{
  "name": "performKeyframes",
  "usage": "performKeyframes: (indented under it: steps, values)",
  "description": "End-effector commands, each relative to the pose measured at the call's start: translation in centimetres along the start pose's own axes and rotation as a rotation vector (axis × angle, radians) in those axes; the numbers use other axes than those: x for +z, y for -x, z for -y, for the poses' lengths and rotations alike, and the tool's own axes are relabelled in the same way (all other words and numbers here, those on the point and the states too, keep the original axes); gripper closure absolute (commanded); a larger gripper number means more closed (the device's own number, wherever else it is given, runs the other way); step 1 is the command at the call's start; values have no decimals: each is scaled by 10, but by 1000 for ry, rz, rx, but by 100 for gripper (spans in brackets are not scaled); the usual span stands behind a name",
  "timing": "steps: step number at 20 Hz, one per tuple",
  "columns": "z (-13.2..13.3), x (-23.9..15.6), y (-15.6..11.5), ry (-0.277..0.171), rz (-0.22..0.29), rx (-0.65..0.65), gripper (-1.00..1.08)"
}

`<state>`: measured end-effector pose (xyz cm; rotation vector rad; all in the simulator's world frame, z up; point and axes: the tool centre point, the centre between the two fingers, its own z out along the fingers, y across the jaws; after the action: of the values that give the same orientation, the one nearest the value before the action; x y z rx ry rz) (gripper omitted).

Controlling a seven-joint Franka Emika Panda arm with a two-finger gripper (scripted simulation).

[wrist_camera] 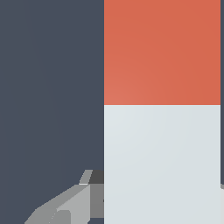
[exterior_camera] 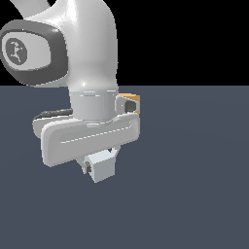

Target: Insert the peg into the horizontal hole in a box.

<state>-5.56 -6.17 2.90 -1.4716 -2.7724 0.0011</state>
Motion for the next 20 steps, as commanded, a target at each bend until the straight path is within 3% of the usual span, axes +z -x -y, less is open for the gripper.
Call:
performKeyframes:
  steps: [1,13,20]
  values:
    - [-13,-4,-7,2,2,24,108]
    - [-94,-22,-45,3,2,179,108]
    - [-124,-28,-54,2,2,234,108]
